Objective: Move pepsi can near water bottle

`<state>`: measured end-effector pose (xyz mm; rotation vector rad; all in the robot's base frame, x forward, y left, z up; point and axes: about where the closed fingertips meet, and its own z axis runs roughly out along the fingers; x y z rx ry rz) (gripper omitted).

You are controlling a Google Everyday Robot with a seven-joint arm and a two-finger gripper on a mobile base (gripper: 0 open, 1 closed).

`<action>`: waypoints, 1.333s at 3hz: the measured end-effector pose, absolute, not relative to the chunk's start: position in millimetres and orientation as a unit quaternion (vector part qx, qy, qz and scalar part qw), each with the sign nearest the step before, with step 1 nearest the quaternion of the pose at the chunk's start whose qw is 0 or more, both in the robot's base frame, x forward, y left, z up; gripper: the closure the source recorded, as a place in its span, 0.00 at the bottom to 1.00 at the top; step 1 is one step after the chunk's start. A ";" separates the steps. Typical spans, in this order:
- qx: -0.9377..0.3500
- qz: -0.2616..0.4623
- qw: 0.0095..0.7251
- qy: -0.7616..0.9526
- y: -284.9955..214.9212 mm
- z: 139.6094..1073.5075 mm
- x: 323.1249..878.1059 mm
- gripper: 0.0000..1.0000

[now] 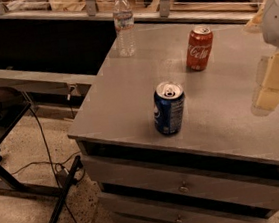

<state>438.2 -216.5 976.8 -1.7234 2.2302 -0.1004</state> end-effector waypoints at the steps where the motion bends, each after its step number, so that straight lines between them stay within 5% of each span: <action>1: -0.603 -0.036 0.161 0.780 -215.8 977.2 438.7 0.00; 2: -0.611 -0.011 0.171 0.773 -196.0 969.9 448.5 0.00; 4: -0.662 0.066 0.150 0.731 -75.8 919.8 488.5 0.00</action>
Offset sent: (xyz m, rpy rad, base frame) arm 0.0321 0.0654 -0.0277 0.1628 0.0604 0.1034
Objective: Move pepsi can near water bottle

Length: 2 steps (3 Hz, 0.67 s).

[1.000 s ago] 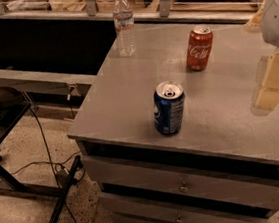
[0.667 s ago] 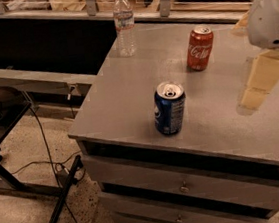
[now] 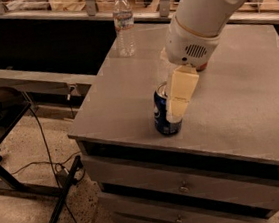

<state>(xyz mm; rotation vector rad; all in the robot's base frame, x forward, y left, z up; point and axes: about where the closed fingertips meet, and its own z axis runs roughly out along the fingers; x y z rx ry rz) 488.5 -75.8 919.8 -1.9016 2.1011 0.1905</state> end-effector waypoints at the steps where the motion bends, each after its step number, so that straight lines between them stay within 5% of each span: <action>1: -0.662 0.066 0.150 0.731 -75.7 919.8 488.5 0.00; 2: -0.662 0.066 0.152 0.731 -74.8 920.2 488.6 0.15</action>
Offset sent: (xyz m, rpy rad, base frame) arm 0.0000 0.0000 0.0000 0.0000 -0.0001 0.0000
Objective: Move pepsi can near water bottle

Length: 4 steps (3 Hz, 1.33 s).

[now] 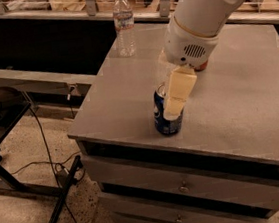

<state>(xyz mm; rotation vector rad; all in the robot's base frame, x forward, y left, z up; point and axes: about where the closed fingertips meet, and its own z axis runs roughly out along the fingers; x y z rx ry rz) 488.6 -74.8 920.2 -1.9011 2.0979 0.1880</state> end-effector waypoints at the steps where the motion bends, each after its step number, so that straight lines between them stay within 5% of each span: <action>1: -0.663 0.064 0.153 0.730 -73.6 920.6 488.6 0.46; 3: -0.663 0.063 0.156 0.729 -71.7 921.3 488.5 0.98; 4: -0.662 0.037 0.185 0.725 -75.9 945.4 500.3 1.00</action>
Offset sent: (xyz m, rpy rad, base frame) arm 0.0000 0.0010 0.0004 0.0006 -0.0037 0.0008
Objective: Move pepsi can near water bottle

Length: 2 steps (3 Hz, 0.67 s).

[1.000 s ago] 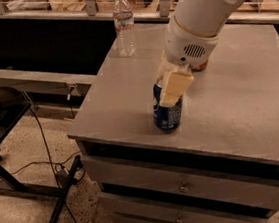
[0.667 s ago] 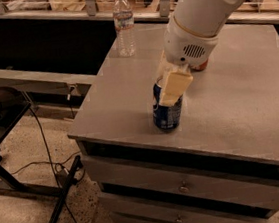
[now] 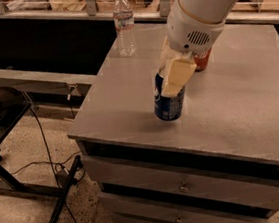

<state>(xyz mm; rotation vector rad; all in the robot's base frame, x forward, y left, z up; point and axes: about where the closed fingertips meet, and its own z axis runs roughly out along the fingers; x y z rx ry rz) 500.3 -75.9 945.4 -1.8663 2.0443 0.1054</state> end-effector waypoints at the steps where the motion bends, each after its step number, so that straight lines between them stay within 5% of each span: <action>1: -0.669 -0.015 0.218 0.710 -77.1 984.6 523.1 1.00; 2: -0.670 -0.035 0.228 0.705 -77.9 998.2 531.0 1.00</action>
Offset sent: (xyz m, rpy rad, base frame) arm 0.0247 -0.0012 0.0422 -0.0365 -0.1325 0.0094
